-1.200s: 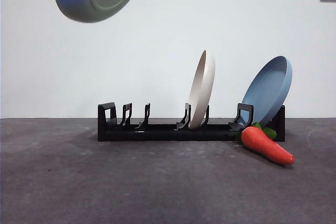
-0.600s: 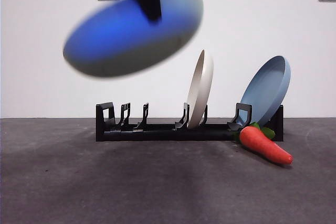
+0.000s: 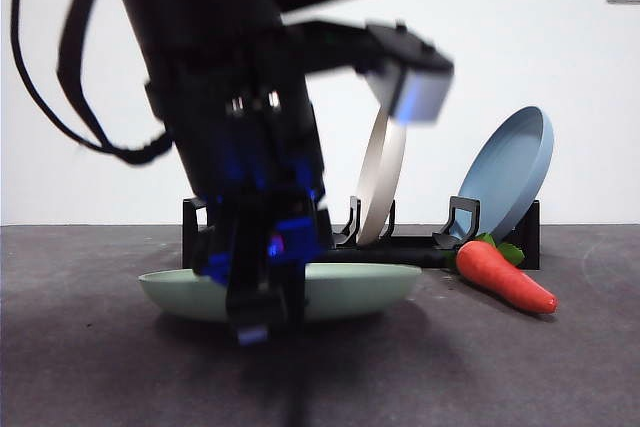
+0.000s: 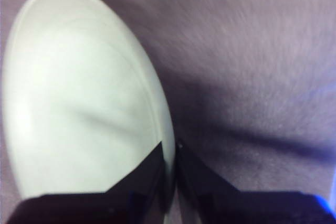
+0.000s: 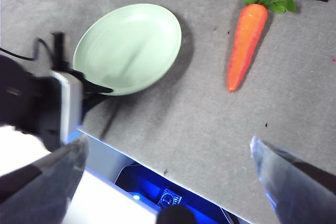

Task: Take the green plate from the plate rack,put the plate on the table,take the carrot from the table,put the carrot in the plate

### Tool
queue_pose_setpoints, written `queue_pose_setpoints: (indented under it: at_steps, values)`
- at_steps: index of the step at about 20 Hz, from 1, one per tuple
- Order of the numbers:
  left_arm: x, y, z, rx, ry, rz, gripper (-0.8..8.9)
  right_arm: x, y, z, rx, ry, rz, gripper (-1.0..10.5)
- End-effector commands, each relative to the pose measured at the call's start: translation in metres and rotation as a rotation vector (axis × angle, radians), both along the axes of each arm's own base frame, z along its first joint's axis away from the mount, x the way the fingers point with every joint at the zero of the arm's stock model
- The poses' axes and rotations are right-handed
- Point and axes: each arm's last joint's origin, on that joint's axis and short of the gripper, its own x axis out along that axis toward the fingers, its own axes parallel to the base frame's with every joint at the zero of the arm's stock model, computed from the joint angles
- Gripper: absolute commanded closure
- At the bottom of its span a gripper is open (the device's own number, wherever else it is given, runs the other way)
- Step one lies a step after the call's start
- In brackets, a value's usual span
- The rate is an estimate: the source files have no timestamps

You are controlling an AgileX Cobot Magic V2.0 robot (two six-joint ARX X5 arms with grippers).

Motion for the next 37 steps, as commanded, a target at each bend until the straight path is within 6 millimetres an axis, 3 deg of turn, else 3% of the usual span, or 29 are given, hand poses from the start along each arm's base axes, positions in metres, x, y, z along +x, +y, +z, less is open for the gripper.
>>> queue_pose_setpoints:
  at_steps: [1, 4, 7, 8, 11, 13, 16, 20, 23, 27, 31, 37]
  values:
    - [0.000, -0.003, -0.016, 0.033, 0.044, -0.013, 8.21, 0.000, 0.000, 0.001, 0.005, -0.002, -0.002, 2.9]
    - [-0.001, -0.005, -0.023, 0.011, 0.119, 0.004, 7.92, 0.000, 0.000, 0.001, 0.005, -0.002, -0.002, 2.9]
    - [-0.002, -0.005, -0.024, -0.031, 0.157, 0.047, 5.40, 0.000, 0.000, 0.001, 0.005, -0.002, -0.002, 2.9]
    - [-0.002, -0.005, -0.024, -0.030, 0.159, 0.054, 4.97, 0.000, 0.000, 0.001, 0.005, -0.001, -0.002, 2.9]
    - [-0.002, -0.006, -0.019, -0.024, 0.161, 0.057, 4.97, 0.001, 0.001, 0.000, 0.005, 0.005, -0.002, 2.9]
    - [0.000, -0.009, -0.005, -0.052, 0.167, 0.099, 4.96, 0.003, 0.001, 0.000, 0.003, 0.010, -0.002, 2.9]
    - [0.001, -0.011, 0.040, -0.158, 0.149, 0.147, 4.97, 0.008, 0.002, -0.002, 0.001, 0.024, -0.002, 2.9]
    - [-0.006, 0.003, 0.132, -0.398, 0.104, 0.213, 4.97, 0.022, 0.004, -0.005, -0.002, 0.036, -0.003, 2.9]
    - [-0.020, 0.031, 0.208, -0.609, 0.049, 0.226, 4.98, 0.043, 0.007, -0.008, 0.012, 0.025, -0.019, 2.9]
    - [-0.043, 0.078, 0.285, -0.822, -0.024, 0.198, 4.98, 0.084, 0.015, -0.020, 0.019, 0.023, -0.042, 2.9]
    - [-0.063, 0.117, 0.325, -0.948, -0.066, 0.178, 4.98, 0.127, 0.030, -0.047, -0.083, 0.031, -0.083, 2.9]
    - [-0.074, 0.138, 0.333, -0.991, -0.065, 0.188, 4.98, 0.181, 0.057, -0.098, -0.168, 0.054, -0.099, 2.9]
